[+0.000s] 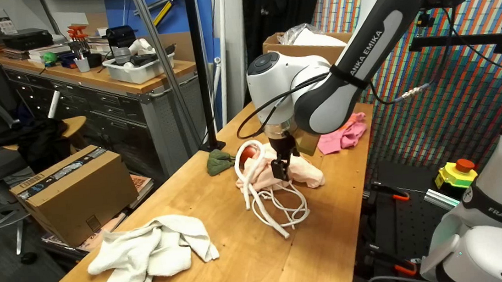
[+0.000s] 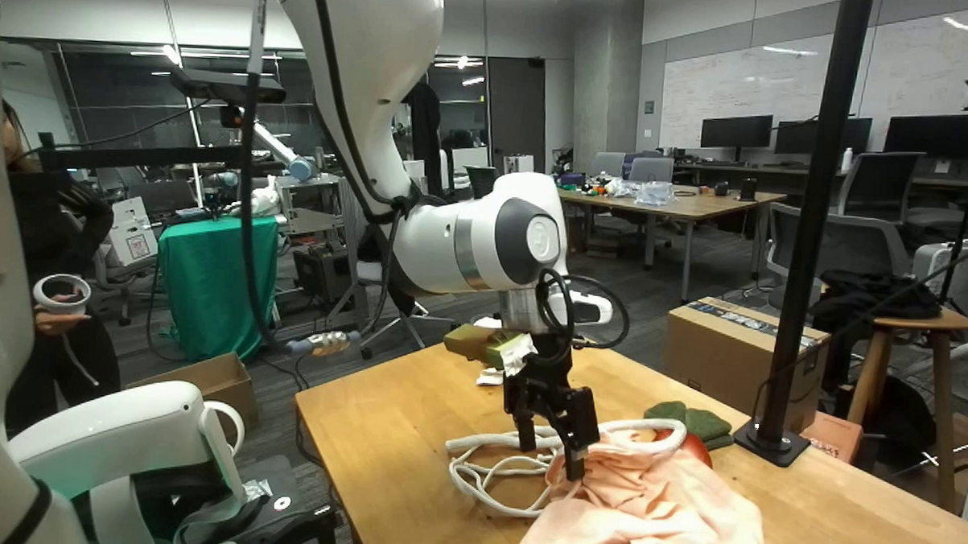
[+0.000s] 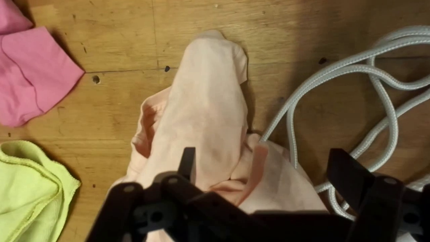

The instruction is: Move the white towel to the left, move the yellow towel to the right, move the pink t-shirt to the right, move the peach t-shirt to the right, move the radish to the right, separate the two white ropes

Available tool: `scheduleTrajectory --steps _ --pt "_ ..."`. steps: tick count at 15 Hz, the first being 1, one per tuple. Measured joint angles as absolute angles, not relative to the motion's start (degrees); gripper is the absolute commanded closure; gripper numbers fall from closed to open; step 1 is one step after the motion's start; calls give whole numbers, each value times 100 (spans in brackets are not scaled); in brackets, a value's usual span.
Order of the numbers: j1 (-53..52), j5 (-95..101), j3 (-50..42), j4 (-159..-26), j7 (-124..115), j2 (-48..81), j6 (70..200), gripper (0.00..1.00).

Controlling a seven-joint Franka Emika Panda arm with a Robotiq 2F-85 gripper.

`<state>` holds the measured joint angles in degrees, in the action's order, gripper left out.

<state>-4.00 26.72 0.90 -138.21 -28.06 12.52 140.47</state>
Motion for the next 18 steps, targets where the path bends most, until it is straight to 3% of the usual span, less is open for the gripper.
scheduleTrajectory --steps 18 --pt "-51 1697 -505 -13025 -1123 2246 14893 0"
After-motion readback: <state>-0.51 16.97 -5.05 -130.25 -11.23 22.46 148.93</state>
